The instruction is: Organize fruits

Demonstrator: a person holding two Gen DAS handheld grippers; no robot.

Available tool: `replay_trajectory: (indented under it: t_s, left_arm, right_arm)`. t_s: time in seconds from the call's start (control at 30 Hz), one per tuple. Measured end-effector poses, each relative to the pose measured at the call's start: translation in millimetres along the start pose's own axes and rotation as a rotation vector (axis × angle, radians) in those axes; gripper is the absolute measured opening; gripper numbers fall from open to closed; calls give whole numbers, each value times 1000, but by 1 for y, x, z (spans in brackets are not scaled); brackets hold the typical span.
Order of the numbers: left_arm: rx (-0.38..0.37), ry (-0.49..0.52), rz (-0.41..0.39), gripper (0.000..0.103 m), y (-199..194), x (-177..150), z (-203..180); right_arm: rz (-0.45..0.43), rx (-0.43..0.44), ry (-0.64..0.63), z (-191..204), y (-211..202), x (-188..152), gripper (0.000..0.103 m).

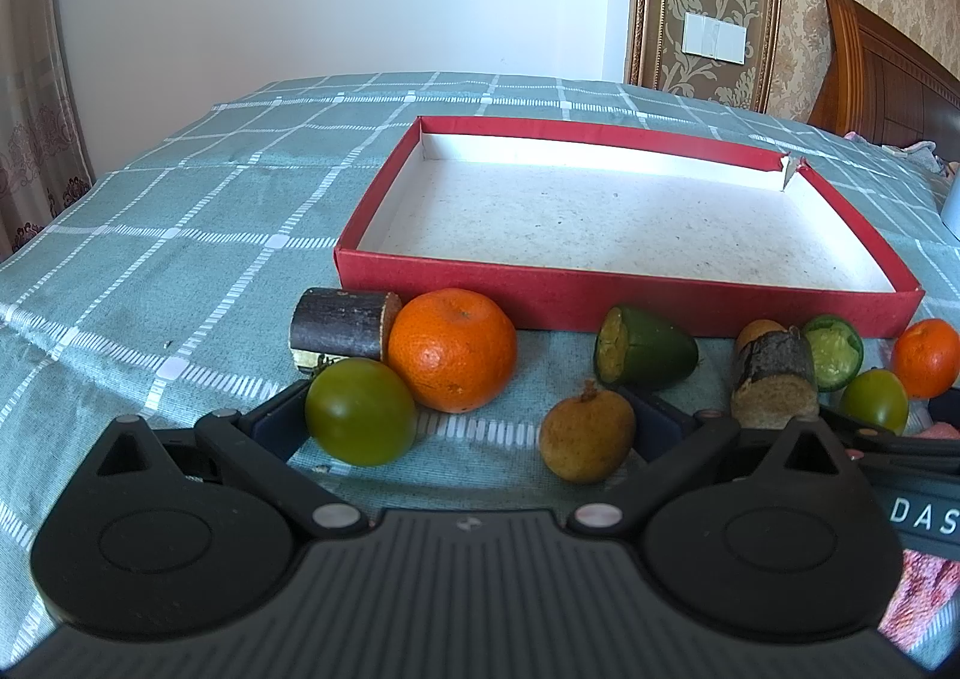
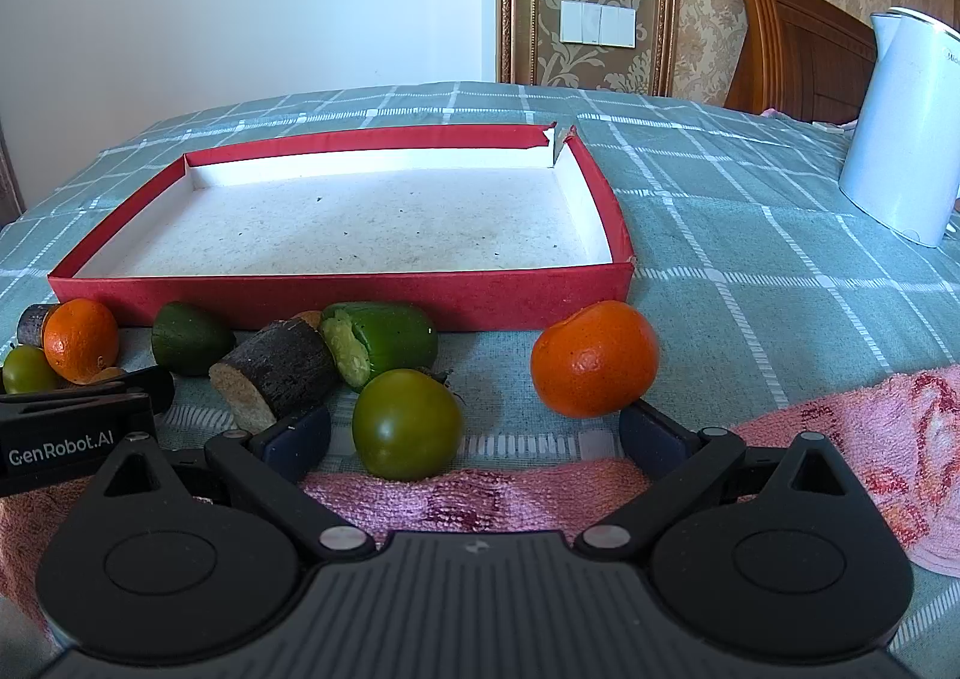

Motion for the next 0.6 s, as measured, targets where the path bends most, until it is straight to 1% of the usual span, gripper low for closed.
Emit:
replay_trajectory:
  t_s: [0.6]
  left_arm:
    - [-2, -2, 5, 103, 0, -1, 3]
  right_arm:
    - [1, 0, -2, 1, 0, 0, 103]
Point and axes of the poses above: each gripper's, at about its wrist camera, not at the fingertips, and y roughly the way its jaws point, z to its left, x to its top, the point moved 8 cm from there along y, roughly the way its jaws point, and after that the axes turned 11 degrees about x, right-handed, at the moved point
